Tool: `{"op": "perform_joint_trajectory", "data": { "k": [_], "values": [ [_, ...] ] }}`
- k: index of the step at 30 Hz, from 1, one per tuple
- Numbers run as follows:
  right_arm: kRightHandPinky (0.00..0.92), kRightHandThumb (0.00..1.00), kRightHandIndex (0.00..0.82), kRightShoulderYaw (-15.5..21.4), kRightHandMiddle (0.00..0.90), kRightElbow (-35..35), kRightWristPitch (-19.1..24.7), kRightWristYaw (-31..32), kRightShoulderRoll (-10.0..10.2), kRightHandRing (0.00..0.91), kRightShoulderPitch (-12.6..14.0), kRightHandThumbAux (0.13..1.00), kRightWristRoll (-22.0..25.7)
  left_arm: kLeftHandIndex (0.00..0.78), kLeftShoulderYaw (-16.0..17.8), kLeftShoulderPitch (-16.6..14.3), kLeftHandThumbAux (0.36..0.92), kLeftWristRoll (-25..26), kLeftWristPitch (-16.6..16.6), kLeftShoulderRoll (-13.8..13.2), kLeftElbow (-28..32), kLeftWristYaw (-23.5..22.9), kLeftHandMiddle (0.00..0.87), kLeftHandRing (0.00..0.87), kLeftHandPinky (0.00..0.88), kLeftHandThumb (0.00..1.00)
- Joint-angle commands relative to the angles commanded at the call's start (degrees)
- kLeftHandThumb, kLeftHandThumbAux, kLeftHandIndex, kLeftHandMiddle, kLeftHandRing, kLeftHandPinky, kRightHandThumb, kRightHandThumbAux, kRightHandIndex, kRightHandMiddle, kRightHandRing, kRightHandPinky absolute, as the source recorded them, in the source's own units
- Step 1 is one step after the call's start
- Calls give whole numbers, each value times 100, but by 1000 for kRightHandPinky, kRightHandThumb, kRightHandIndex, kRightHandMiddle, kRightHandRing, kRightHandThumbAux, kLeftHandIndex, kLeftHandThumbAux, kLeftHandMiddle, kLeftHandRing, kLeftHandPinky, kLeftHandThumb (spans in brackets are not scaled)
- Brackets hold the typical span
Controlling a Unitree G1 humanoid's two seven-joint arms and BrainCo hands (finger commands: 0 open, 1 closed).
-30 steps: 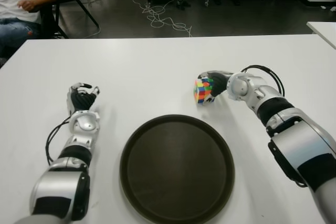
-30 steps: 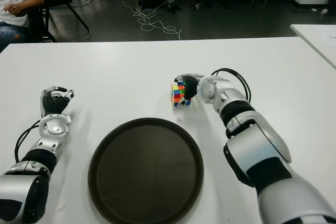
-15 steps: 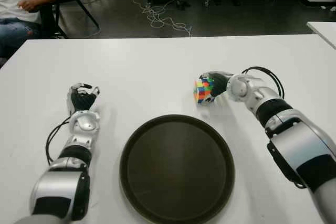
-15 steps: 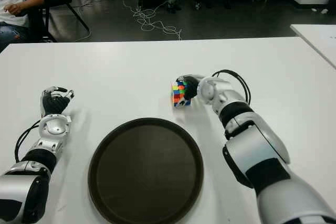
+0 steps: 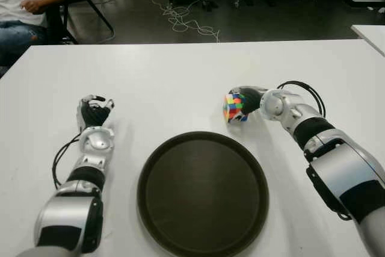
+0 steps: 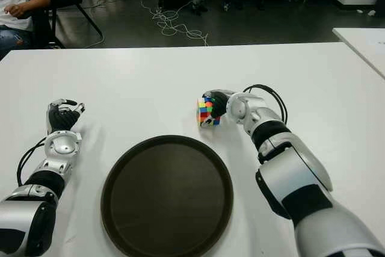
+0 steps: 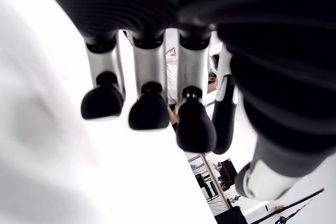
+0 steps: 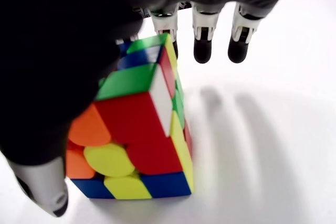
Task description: Pick up the Rubik's Cube and put it in the plate
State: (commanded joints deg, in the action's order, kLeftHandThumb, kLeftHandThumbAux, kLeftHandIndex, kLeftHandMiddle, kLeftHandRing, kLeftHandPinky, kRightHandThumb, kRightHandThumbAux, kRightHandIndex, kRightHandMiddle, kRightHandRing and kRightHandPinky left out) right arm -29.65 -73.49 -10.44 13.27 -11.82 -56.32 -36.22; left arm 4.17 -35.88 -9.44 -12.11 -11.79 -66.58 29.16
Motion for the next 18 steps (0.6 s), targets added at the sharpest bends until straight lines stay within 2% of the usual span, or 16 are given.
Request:
{"op": "perform_joint_trajectory", "data": {
  "k": [8, 18],
  "values": [
    [0, 0, 0, 1, 12, 20, -170, -121, -52, 12, 61, 712, -12, 442, 4, 12, 704, 12, -35, 3, 11, -47, 812, 811, 798, 711],
    [0, 0, 0, -98, 12, 40, -171, -184, -66, 11, 75, 675, -106, 442, 66, 7, 704, 57, -100, 12, -38, -54, 816, 814, 801, 711]
  ]
}}
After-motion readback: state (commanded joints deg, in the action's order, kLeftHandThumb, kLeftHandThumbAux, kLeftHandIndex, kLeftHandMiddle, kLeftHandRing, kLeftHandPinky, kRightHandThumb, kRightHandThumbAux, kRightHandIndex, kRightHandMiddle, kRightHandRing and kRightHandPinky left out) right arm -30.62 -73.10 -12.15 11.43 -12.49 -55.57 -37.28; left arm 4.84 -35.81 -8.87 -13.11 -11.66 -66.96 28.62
